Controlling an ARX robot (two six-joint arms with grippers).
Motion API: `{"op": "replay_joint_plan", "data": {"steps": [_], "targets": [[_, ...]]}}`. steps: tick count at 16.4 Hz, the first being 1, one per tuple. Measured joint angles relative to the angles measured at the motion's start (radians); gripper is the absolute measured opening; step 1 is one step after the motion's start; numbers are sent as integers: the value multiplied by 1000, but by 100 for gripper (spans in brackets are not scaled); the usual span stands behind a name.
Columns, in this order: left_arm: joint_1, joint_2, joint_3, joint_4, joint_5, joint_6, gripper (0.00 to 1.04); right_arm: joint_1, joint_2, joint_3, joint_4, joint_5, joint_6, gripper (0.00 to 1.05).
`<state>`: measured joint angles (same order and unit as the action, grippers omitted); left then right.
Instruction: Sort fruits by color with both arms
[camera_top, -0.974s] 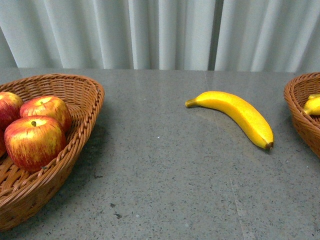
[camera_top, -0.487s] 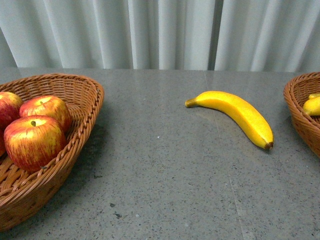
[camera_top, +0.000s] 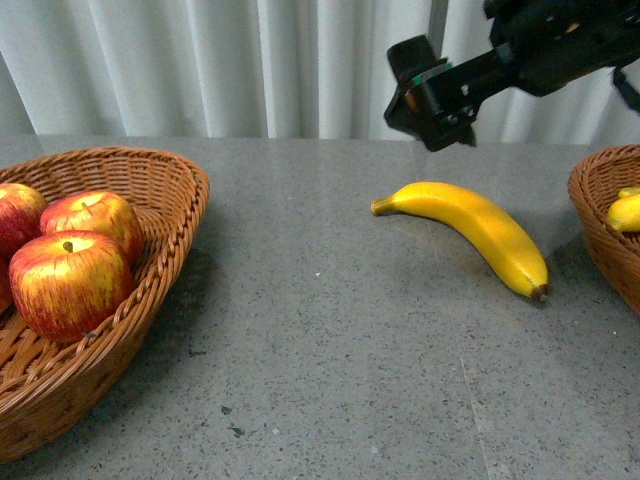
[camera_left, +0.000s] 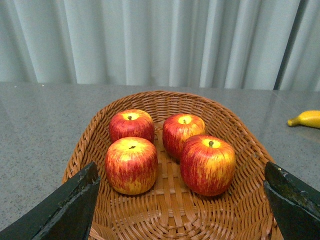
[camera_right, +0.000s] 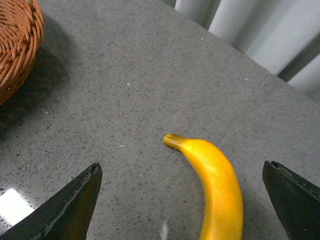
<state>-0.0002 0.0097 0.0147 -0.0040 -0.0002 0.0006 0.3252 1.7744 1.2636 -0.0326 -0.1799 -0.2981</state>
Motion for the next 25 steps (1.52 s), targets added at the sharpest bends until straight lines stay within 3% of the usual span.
{"op": "replay_joint_plan", "data": {"steps": [3,11,22,24,25], "targets": [[0,0,0,0,0,0,98,14,138,108,-60,22,3,98],[0,0,0,0,0,0,98,-59,302,243,-163,129,-82,98],[0,0,0,0,0,0,98,-64,344,207,-152,166,-181,97],[0,0,0,0,0,0,98,-56,344,197,-144,158,-182,80],[0,0,0,0,0,0,98,-43,343,191,-141,158,-182,66]]}}
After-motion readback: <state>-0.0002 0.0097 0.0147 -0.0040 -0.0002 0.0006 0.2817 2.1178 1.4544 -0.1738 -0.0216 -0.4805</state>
